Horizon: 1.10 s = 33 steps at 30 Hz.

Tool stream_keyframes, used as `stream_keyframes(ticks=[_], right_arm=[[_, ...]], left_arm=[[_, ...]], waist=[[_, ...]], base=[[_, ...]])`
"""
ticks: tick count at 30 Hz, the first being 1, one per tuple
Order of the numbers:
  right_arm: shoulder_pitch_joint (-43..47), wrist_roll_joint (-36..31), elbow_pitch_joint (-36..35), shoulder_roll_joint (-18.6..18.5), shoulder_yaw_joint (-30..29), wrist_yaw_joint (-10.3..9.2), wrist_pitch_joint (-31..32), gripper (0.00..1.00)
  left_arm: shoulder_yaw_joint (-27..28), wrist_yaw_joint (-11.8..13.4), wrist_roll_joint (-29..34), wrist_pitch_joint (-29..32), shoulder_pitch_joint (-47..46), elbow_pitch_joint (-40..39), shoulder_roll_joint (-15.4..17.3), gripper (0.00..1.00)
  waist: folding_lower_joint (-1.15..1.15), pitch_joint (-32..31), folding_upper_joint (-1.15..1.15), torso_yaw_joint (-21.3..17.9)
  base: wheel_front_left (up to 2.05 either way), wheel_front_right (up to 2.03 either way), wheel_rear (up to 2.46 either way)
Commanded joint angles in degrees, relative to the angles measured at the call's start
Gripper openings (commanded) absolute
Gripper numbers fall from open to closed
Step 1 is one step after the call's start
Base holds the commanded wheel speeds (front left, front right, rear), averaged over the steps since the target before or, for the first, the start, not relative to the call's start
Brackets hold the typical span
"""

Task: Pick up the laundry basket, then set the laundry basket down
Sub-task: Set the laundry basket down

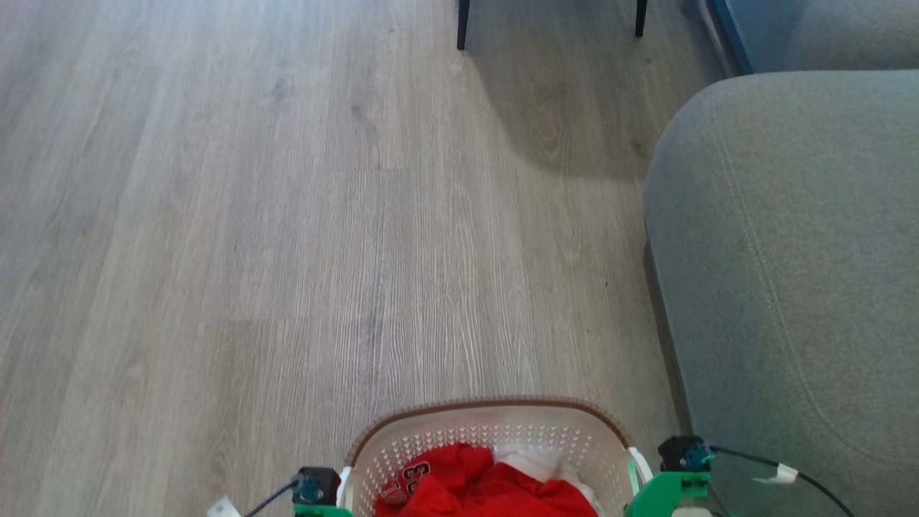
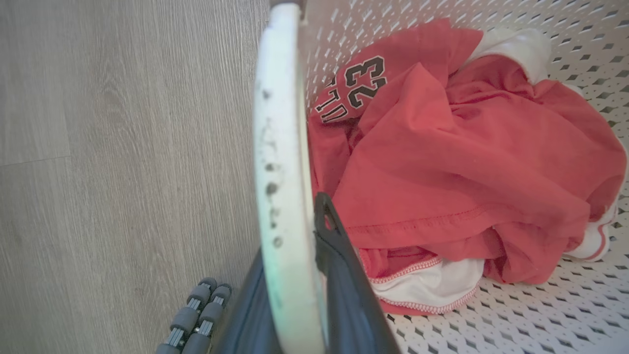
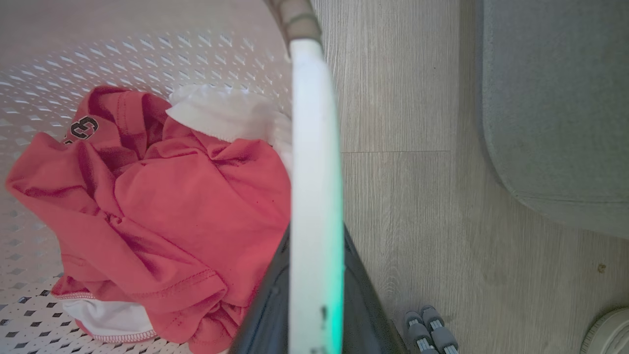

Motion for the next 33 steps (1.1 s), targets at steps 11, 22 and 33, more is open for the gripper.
stream_keyframes(ticks=[11, 22, 33], right_arm=[[-10.73, 0.38, 0.46, -1.26, 1.79, -0.17, -3.62, 0.0], [-20.54, -1.75, 0.76, -1.26, 0.77, -0.17, -5.43, 0.0], [-30.32, -9.34, 0.78, -2.04, -6.02, -0.17, -6.47, 0.0]], left_arm=[[0.66, 1.31, -0.57, -1.83, -10.0, 0.27, 2.27, 0.0], [1.03, 1.79, -0.29, -4.2, -19.62, 0.72, 2.27, 0.0], [1.01, 2.14, 0.44, -6.92, -30.03, 1.07, 2.27, 0.0]], waist=[[0.0, 8.98, 0.0, -0.71], [0.0, 20.83, 0.0, -0.78], [0.0, 34.22, 0.0, -0.49]], base=[[0.0, 0.0, 0.0], [0.0, 0.0, 0.0], [0.0, 0.0, 0.0]])
